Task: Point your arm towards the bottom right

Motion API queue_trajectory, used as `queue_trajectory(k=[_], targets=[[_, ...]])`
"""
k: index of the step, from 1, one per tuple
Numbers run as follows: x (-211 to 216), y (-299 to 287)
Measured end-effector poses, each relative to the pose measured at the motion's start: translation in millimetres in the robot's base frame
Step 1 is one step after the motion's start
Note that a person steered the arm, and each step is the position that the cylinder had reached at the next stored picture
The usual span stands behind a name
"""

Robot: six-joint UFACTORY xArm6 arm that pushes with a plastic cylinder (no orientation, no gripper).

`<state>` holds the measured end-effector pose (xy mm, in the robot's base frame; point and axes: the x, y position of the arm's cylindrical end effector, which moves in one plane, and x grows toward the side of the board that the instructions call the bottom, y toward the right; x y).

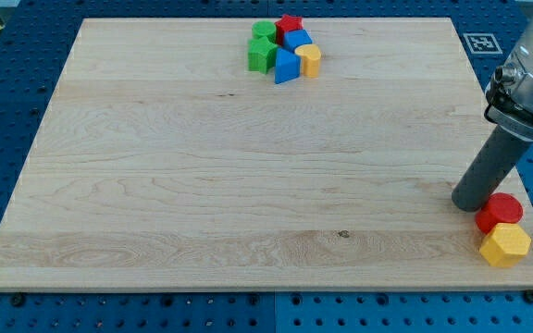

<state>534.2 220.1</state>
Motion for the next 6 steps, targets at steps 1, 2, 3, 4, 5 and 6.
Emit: queue_trajectory(k=[1, 2, 3, 4, 5, 6], targets=[[-5, -2], [-30, -7], [-48, 29], [-50, 92], [-38, 124], [-5, 125]])
